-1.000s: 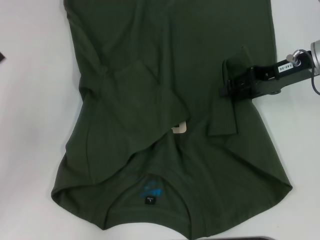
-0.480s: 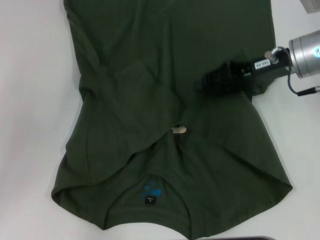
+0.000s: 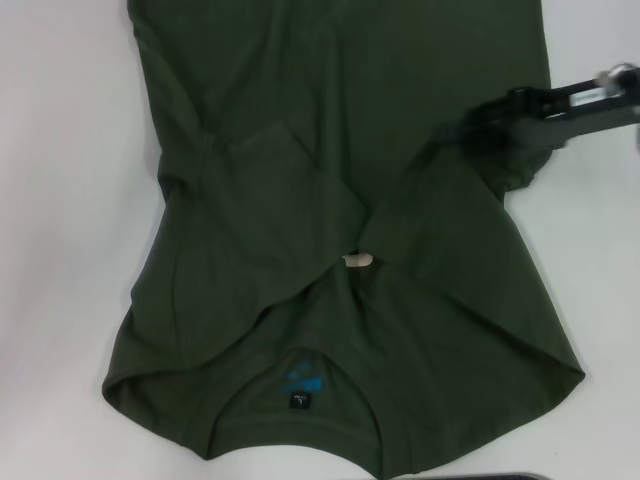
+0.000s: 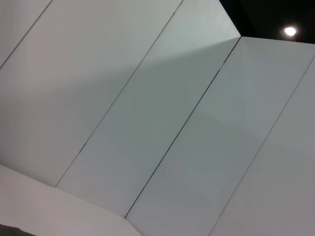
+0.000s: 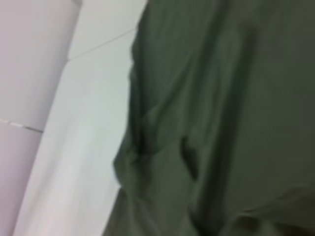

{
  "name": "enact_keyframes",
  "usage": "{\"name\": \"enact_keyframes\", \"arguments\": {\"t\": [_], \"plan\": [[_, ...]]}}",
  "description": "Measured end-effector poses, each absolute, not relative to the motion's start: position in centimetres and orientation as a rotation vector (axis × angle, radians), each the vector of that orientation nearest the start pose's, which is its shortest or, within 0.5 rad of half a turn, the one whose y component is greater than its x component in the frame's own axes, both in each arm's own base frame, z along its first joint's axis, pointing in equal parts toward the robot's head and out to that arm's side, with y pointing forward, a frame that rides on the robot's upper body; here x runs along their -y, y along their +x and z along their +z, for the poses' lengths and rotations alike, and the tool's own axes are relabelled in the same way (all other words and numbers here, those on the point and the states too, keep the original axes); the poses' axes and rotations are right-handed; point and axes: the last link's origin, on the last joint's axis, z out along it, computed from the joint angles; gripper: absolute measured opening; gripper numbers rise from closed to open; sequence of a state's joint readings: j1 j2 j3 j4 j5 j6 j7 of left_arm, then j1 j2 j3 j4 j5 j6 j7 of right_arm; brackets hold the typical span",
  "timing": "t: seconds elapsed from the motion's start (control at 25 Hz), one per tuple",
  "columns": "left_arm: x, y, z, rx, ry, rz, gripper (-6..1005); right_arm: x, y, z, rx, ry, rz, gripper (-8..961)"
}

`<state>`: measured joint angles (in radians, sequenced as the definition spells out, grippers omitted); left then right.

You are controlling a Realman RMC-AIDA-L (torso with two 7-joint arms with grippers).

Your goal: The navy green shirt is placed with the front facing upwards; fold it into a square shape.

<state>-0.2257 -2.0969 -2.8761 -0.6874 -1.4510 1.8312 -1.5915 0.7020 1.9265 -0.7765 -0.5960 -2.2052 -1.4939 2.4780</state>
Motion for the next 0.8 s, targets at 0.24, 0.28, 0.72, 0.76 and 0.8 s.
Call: {"name": "enact_keyframes", "arguments": {"t": [0.24,0.28,0.72,0.76,0.8], "plan": [[-23.9,-33.0,8.9,0.995,-1.995,-1.343,812,-37.5,27.8,4.2,-1.927,-2.224,0.431,616],[-23.9,-33.0,8.9,0.997,-1.993,-1.343,812,-37.6,27.9,3.9,-1.927,-2.201,0.446,617],[-24.0,-32.9,9.0,1.002,-1.983,-1.359,813,-38.7,26.7,-1.1,-1.802,-2.193,0.429,633],[-24.0,-32.9,9.0,1.002,-1.982,-1.360,813,-38.9,26.5,-1.1,-1.783,-2.199,0.422,635],[-24.0,-32.9,8.9,1.002,-1.982,-1.360,813,-39.1,26.2,-1.0,-1.767,-2.210,0.415,636]]}}
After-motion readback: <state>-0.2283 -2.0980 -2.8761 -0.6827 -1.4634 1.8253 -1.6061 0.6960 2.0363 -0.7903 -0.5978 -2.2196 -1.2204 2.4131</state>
